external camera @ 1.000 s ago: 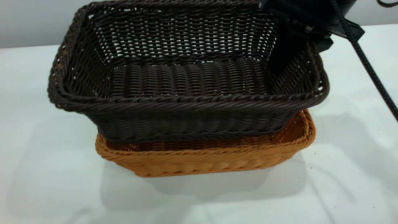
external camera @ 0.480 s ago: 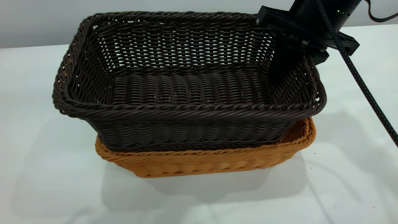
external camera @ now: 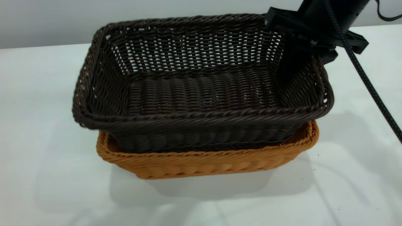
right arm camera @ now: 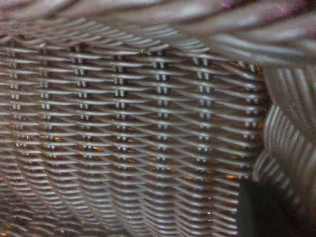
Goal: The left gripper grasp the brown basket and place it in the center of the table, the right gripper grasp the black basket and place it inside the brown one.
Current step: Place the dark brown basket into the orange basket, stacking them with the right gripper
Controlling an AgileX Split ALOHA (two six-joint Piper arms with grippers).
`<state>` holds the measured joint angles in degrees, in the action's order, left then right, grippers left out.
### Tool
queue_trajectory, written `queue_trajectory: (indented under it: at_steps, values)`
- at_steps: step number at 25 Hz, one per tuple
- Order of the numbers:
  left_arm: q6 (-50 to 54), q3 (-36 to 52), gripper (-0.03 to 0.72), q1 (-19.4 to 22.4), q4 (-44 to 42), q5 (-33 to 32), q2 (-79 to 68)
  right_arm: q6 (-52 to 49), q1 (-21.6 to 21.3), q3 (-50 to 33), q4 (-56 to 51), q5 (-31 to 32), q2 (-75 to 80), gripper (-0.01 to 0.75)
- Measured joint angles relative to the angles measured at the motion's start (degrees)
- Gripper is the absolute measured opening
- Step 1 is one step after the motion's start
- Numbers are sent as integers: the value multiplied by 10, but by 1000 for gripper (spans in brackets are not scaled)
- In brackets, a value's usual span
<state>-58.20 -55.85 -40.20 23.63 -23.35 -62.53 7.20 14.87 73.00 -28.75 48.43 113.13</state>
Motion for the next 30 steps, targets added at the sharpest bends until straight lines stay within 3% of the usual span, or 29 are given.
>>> queue_trajectory:
  at_steps: [14,18,24,30]
  values:
    - [-1,0,449,0,0,1,0,2,0,-1,13,-8,9,130]
    - [-1,0,449,0,0,1,0,6,1,-1,5,-8,9,241]
    - [-1,0,449,0,0,1,0,7,1,0,9,-4,9,489]
    - [-1,0,449,0,0,1,0,6,0,10,50,27,3,545]
